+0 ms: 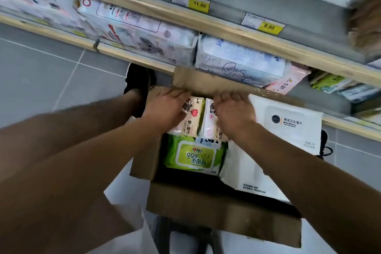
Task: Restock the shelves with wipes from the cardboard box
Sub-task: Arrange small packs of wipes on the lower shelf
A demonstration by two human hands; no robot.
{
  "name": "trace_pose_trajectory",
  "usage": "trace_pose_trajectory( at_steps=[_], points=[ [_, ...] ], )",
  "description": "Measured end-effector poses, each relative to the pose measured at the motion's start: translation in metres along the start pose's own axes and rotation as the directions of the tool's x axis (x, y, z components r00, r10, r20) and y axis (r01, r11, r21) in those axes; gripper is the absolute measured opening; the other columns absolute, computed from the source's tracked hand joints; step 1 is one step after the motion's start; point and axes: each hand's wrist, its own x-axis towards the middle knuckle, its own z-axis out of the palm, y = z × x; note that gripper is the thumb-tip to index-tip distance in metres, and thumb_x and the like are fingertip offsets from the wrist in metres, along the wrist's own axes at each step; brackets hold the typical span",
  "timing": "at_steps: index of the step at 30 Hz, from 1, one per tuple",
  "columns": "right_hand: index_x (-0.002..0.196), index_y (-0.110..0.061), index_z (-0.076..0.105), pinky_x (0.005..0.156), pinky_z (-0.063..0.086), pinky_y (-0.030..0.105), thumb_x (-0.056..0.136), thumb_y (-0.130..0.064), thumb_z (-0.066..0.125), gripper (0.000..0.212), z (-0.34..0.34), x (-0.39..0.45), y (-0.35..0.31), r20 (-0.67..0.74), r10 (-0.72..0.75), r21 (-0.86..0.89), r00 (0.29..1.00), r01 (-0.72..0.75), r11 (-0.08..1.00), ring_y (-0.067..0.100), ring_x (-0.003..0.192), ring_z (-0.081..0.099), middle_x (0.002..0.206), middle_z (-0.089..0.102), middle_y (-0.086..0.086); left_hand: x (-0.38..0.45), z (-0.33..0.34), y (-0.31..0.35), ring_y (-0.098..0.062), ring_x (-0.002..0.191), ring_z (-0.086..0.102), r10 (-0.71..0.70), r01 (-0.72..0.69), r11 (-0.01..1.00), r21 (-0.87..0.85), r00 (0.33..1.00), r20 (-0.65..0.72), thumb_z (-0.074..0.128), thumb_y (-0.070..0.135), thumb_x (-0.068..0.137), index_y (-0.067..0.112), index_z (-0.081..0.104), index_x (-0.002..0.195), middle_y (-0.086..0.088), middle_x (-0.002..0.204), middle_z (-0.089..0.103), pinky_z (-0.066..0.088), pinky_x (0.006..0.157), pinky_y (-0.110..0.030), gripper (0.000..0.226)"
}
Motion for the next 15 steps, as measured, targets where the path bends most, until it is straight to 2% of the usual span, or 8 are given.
trace_pose_trajectory(
  at_steps=[5,10,12,13,15],
  points=[
    [0.146,-0.015,0.028,0.114,0.019,0.043,0.089,-0.025,0.059,0.066,0.002,-0.011,0.003,-0.135,0.035,0.037,0.990,-0.030,0.999,0.033,0.134,0.030,0.147,0.035,0.009,-0.001,-0.001,0.003,-0.025,0.128,0.036,0.010,-0.005,0.998,0.065,0.997,-0.078,0.063,0.029,0.083,0.022,0.043,0.136,-0.001,0.140,0.046,0.028,0.104,-0.041,0.058],
    [0.131,-0.018,0.049,0.106,0.032,0.041,0.088,-0.030,0.061,0.047,-0.007,-0.029,0.010,-0.158,0.033,0.203,0.987,0.000,0.979,0.032,0.129,0.036,0.139,0.042,0.011,-0.008,-0.015,0.010,-0.032,0.108,0.052,-0.024,0.018,0.999,-0.050,0.991,-0.131,0.064,0.021,0.080,0.018,0.059,0.120,-0.007,0.120,0.052,0.046,0.090,-0.046,0.040],
    [0.123,-0.016,0.054,0.096,0.039,0.039,0.090,-0.028,0.058,0.036,-0.010,-0.038,0.011,-0.190,0.032,0.269,0.981,0.020,0.963,0.032,0.123,0.043,0.131,0.049,0.012,-0.013,-0.023,0.011,-0.032,0.098,0.059,-0.028,0.007,0.992,-0.128,0.987,-0.158,0.064,0.020,0.081,0.015,0.064,0.111,-0.009,0.111,0.058,0.050,0.081,-0.045,0.030],
    [0.119,-0.015,0.056,0.087,0.043,0.037,0.091,-0.026,0.056,0.030,-0.012,-0.042,0.012,-0.199,0.045,0.308,0.979,0.019,0.951,0.033,0.117,0.048,0.124,0.054,0.013,-0.016,-0.027,0.012,-0.032,0.095,0.061,-0.037,0.009,0.987,-0.163,0.986,-0.165,0.065,0.018,0.081,0.014,0.065,0.108,-0.009,0.107,0.062,0.051,0.079,-0.043,0.027],
    [0.111,-0.016,0.057,0.070,0.041,0.034,0.091,-0.025,0.055,0.022,-0.017,-0.053,0.013,-0.216,0.069,0.371,0.974,0.016,0.929,0.034,0.103,0.057,0.110,0.061,0.014,-0.022,-0.037,0.014,-0.031,0.093,0.063,-0.070,0.036,0.979,-0.201,0.984,-0.164,0.065,0.015,0.081,0.013,0.066,0.107,-0.010,0.101,0.068,0.051,0.077,-0.039,0.025]
  ],
)
